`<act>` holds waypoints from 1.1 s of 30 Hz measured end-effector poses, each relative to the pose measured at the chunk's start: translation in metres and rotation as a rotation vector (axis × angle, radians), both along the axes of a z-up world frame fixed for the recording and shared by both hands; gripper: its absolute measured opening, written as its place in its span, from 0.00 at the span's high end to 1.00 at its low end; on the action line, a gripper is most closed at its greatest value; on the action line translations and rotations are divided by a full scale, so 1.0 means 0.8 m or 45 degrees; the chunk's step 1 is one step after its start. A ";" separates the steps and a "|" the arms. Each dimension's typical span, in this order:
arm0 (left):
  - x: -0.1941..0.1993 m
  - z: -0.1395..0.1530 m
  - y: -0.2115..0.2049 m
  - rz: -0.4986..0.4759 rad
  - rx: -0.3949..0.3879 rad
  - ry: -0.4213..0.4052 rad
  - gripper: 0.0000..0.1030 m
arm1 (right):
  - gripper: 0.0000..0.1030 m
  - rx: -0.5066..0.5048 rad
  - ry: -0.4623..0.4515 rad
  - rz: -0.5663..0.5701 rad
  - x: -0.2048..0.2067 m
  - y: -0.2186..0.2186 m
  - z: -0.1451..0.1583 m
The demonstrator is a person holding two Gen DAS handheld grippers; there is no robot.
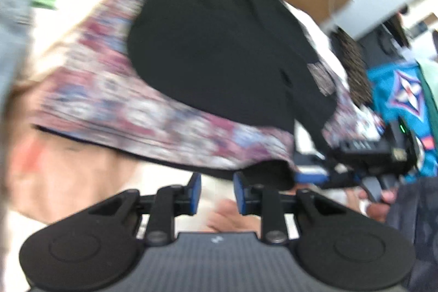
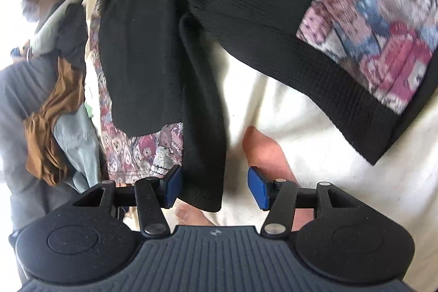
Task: Fold clothes
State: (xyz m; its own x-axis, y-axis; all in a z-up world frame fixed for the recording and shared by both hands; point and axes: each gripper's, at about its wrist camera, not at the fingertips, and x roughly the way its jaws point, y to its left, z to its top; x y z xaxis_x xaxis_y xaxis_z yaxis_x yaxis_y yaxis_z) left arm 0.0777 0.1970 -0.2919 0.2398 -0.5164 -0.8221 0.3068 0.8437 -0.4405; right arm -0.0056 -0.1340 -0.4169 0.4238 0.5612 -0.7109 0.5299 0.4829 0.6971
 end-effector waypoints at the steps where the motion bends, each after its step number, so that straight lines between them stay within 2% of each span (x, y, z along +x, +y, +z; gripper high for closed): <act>1: 0.005 0.003 0.009 0.032 0.025 -0.018 0.74 | 0.45 0.013 0.001 -0.016 -0.001 0.000 -0.001; 3: 0.017 0.009 0.029 0.117 0.068 -0.053 0.73 | 0.52 0.035 0.000 -0.036 -0.001 0.000 -0.003; 5: 0.030 0.014 0.045 0.214 0.120 -0.082 0.69 | 0.75 0.039 0.015 -0.035 0.001 0.001 -0.006; 7: 0.043 0.016 0.060 0.313 0.174 -0.105 0.61 | 0.93 0.026 0.037 -0.027 0.002 0.001 -0.008; 8: 0.049 0.017 0.066 0.358 0.199 -0.113 0.59 | 0.97 0.017 0.040 -0.022 0.002 0.000 -0.008; 10: 0.058 0.016 0.077 0.420 0.232 -0.128 0.48 | 1.00 -0.011 0.034 -0.006 0.003 -0.001 -0.006; 12: 0.066 0.011 0.083 0.437 0.271 -0.144 0.45 | 1.00 -0.064 0.033 0.027 0.005 -0.002 -0.002; 16: 0.073 -0.003 0.076 0.408 0.366 -0.166 0.45 | 1.00 -0.177 0.028 0.109 0.009 -0.001 0.008; 21: 0.083 -0.031 0.070 0.358 0.444 -0.148 0.47 | 1.00 -0.250 0.026 0.197 0.015 0.006 0.014; 25: 0.086 -0.046 0.074 0.352 0.462 -0.123 0.46 | 0.93 -0.180 0.050 0.140 0.015 -0.001 0.014; 27: 0.087 -0.048 0.077 0.358 0.450 -0.125 0.46 | 0.68 -0.124 0.061 0.067 0.012 -0.009 0.015; 28: 0.087 -0.049 0.077 0.357 0.447 -0.125 0.47 | 0.47 -0.096 0.067 0.028 0.011 -0.012 0.015; 29: 0.088 -0.049 0.078 0.355 0.445 -0.128 0.47 | 0.42 -0.076 0.074 -0.010 0.009 -0.014 0.013; 33: 0.087 -0.049 0.081 0.356 0.431 -0.129 0.51 | 0.43 -0.004 0.154 -0.133 0.012 -0.018 -0.002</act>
